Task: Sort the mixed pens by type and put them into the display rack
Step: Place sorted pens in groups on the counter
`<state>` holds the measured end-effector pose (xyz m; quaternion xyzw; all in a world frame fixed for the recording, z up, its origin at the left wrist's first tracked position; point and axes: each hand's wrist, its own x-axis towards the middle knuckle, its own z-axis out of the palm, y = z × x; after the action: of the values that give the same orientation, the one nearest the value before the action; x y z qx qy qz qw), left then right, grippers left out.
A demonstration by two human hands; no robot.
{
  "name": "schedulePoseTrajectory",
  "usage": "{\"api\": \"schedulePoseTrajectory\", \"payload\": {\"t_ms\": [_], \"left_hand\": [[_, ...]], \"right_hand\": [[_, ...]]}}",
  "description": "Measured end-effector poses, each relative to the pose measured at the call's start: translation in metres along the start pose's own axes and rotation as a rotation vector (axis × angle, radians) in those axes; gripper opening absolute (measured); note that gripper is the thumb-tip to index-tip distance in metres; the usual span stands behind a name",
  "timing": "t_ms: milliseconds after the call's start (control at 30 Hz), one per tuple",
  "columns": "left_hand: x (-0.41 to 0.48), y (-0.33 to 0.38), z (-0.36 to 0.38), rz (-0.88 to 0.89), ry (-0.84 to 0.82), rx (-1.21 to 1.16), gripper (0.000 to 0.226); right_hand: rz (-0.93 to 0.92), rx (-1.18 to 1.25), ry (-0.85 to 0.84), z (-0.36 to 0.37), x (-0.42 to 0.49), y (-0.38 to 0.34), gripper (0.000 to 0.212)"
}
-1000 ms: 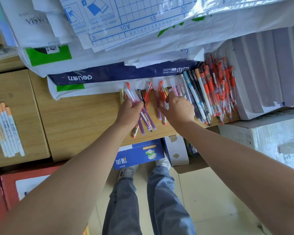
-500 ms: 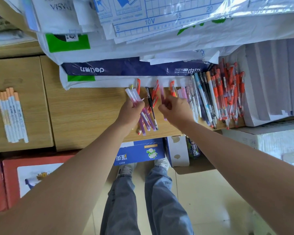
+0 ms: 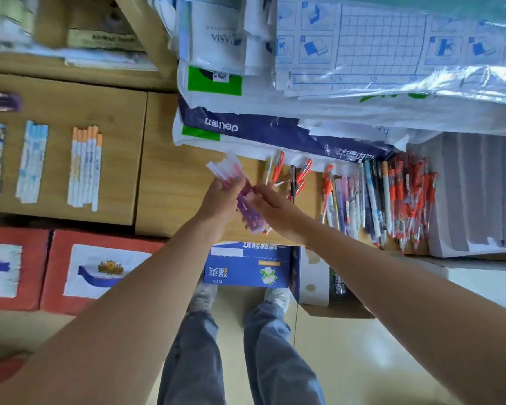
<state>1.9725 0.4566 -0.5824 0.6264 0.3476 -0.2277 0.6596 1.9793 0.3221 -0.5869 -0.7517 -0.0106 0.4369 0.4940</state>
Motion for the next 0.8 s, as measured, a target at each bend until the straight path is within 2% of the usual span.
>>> {"api": "schedulePoseTrajectory", "payload": {"t_ms": [167,300,400,467,533,567,667,800], "left_hand": [[-0.012,0.001,-0.052,0.038,0.012,-0.014,0.026],[-0.018,-0.002,-0.105,0.04,-0.003,-0.09,0.026],[-0.019,-0.004,-0.155,0.051,0.021,-0.084,0.019],[-0.019,-0.002,-0.193,0.086,0.087,-0.123,0.015],[-0.019,0.0,-0.235,0.11,0.167,-0.13,0.035],[-0.02,0.002,-0.255,0.131,0.17,-0.08,0.037],[-0.02,0.003,-0.307,0.167,0.085,0.115,0.019],[-0.016,0.008,-0.356,0.146,0.051,0.328,0.018]], "right_hand": [[-0.019,-0.024,-0.158,0.042,0.008,-0.031,0.027],[-0.002,-0.039,-0.151,0.086,0.02,-0.052,0.02],[-0.018,-0.097,-0.151,0.12,0.032,-0.069,0.009],[-0.025,-0.161,-0.154,0.144,0.041,-0.082,0.016],[-0.021,-0.223,-0.181,0.169,0.049,-0.095,0.011],[-0.016,-0.242,-0.201,0.182,0.052,-0.103,0.009],[-0.023,-0.25,-0.253,0.215,0.063,-0.125,0.008],[-0.008,-0.25,-0.287,0.247,0.076,-0.155,0.01]]}}
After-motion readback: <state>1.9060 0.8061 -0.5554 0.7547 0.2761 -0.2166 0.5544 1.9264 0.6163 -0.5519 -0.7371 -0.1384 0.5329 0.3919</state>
